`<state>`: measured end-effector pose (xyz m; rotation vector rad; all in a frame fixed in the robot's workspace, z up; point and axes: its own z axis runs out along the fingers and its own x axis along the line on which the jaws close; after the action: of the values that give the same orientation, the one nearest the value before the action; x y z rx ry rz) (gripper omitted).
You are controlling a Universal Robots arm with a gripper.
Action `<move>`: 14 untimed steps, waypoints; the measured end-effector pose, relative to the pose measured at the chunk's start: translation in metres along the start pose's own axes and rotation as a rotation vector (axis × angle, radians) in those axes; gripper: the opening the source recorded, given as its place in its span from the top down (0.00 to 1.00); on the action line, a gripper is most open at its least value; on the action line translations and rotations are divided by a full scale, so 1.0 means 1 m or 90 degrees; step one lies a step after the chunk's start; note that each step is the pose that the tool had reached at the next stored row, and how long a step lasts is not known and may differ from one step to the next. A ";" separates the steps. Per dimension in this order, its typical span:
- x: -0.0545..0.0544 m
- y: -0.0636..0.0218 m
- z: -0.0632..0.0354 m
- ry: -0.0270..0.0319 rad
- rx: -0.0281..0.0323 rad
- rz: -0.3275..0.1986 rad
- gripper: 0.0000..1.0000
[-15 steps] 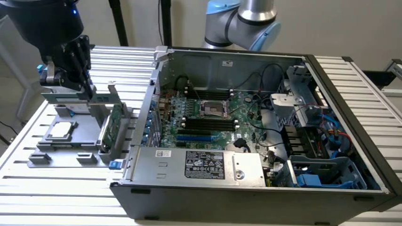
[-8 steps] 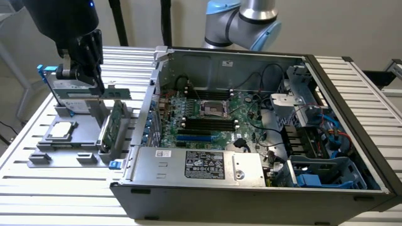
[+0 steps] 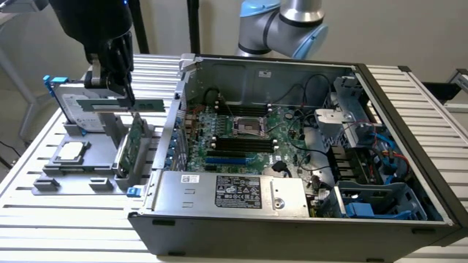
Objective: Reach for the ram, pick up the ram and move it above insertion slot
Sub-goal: 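Pick up the ram and move it above insertion slot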
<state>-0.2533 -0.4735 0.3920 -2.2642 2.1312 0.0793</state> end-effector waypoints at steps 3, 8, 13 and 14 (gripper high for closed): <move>-0.001 -0.0075 -0.0007 -0.0033 0.0002 0.000 0.87; -0.003 -0.0200 -0.0019 -0.0086 0.0005 0.000 0.87; -0.005 -0.0343 -0.0025 -0.0157 0.0010 0.000 0.87; -0.005 -0.0378 -0.0026 -0.0178 0.0011 0.000 0.87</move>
<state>-0.2158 -0.4662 0.3944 -2.2489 2.1164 0.1084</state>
